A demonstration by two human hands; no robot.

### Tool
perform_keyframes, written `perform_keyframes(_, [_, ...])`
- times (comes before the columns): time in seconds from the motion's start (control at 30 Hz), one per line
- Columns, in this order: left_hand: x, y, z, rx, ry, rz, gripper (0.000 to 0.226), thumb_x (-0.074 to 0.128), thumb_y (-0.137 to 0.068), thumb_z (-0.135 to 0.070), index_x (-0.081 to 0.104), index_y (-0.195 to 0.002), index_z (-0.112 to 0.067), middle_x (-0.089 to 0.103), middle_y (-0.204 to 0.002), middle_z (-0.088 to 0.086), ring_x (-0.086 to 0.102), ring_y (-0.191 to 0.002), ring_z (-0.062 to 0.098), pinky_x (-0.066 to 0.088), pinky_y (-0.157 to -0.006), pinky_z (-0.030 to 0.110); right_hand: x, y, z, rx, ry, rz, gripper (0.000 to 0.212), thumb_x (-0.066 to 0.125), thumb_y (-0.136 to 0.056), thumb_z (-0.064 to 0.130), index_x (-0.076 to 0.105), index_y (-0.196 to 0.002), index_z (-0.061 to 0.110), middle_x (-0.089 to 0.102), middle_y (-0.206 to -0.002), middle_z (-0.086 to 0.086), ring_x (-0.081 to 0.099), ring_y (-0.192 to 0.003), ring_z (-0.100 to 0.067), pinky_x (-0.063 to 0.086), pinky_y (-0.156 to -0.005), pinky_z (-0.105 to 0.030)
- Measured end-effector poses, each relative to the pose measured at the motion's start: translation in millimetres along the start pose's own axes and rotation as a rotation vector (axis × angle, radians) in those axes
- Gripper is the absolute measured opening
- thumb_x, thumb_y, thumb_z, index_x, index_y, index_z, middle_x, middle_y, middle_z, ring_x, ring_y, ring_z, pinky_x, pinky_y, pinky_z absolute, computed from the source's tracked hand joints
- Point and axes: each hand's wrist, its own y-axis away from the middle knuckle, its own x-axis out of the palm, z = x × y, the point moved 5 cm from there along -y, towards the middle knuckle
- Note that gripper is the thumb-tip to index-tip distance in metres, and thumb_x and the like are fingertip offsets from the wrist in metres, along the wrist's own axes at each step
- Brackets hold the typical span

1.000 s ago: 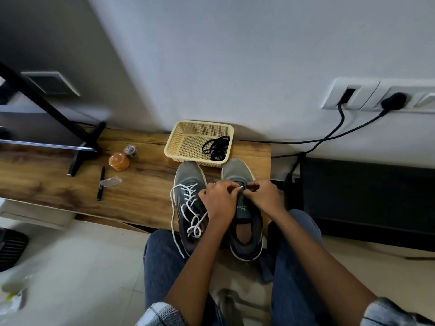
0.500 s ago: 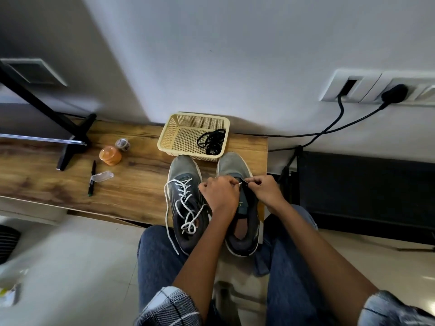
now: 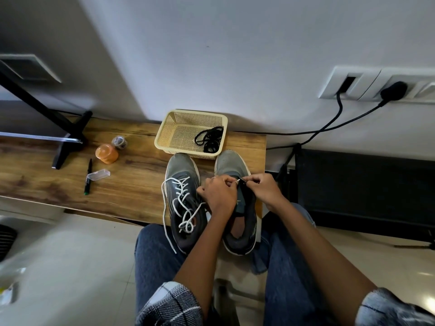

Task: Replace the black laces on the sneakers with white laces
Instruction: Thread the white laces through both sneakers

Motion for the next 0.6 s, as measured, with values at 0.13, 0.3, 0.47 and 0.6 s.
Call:
perform_keyframes(0.13, [0.6,0.8,-7.5,0.030,-0.133,-0.001,0.012,0.060,-0.090,-0.035,0.070,-0.093,-0.030,0.067,-0.097,-0.007,0.048,-0.108,0.016,0.022,-0.091,0.038,-1.4,0.2,-1.0,-0.007,-0.009,0.013,0.022,0.058,-0.087,0.004,0.073,-0.102,0.004,0.072,-0.099,-0.010,0.066,-0.096,-0.022,0.053,-0.090,-0.039])
perform_keyframes(0.3, [3.5,0.0,-2.6,0.020,-0.019,-0.001,0.009,0.063,-0.089,-0.033,0.071,-0.091,-0.030,0.067,-0.094,-0.008,0.046,-0.107,0.014,0.021,-0.089,0.037,-1.9,2.5,1.3,-0.037,0.007,0.032,0.023,0.057,-0.087,0.004,0.073,-0.103,0.005,0.072,-0.098,-0.009,0.066,-0.097,-0.021,0.053,-0.089,-0.039])
perform_keyframes(0.47, [4.2,-0.7,-4.4,0.007,-0.021,-0.006,0.009,0.064,-0.089,-0.032,0.071,-0.092,-0.030,0.068,-0.097,-0.008,0.045,-0.108,0.013,0.020,-0.086,0.036,-1.1,3.1,3.3,-0.055,0.049,0.052,0.024,0.058,-0.088,0.006,0.072,-0.107,0.005,0.071,-0.102,-0.009,0.065,-0.097,-0.019,0.052,-0.090,-0.038])
perform_keyframes(0.6, [5.5,-2.5,-7.2,0.084,-0.109,0.008,0.013,0.061,-0.091,-0.031,0.071,-0.098,-0.029,0.066,-0.103,-0.007,0.046,-0.109,0.013,0.021,-0.089,0.037,-1.6,5.2,4.1,-0.069,0.056,0.049,0.024,0.060,-0.086,0.007,0.072,-0.107,0.006,0.072,-0.102,-0.008,0.065,-0.096,-0.017,0.053,-0.089,-0.035])
